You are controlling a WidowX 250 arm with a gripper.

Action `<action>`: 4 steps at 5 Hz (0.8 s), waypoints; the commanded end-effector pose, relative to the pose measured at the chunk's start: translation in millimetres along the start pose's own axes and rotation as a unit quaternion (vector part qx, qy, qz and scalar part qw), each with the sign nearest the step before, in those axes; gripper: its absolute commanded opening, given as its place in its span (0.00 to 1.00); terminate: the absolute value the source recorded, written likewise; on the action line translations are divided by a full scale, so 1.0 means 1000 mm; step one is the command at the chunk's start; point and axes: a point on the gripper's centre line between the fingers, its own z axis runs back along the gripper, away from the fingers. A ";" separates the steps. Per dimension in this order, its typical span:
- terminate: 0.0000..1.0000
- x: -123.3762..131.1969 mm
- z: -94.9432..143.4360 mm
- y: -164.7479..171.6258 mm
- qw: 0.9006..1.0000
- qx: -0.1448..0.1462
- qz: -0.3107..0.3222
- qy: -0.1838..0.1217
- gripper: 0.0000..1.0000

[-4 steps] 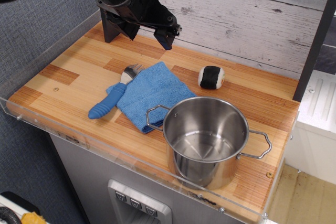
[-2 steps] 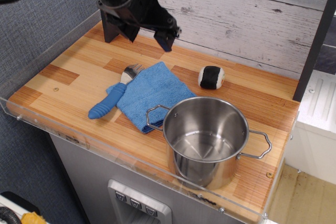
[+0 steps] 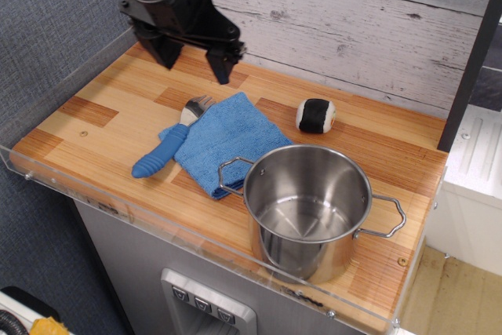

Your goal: Move the blue cloth with the blue utensil on it to the left center of the table.

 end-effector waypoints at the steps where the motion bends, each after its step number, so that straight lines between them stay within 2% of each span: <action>1: 0.00 -0.015 0.000 0.026 0.999 0.034 0.000 0.010 1.00; 2: 0.00 -0.021 -0.012 0.026 1.000 0.024 0.008 0.016 1.00; 4: 0.00 -0.028 -0.042 -0.007 1.000 0.006 -0.002 0.029 1.00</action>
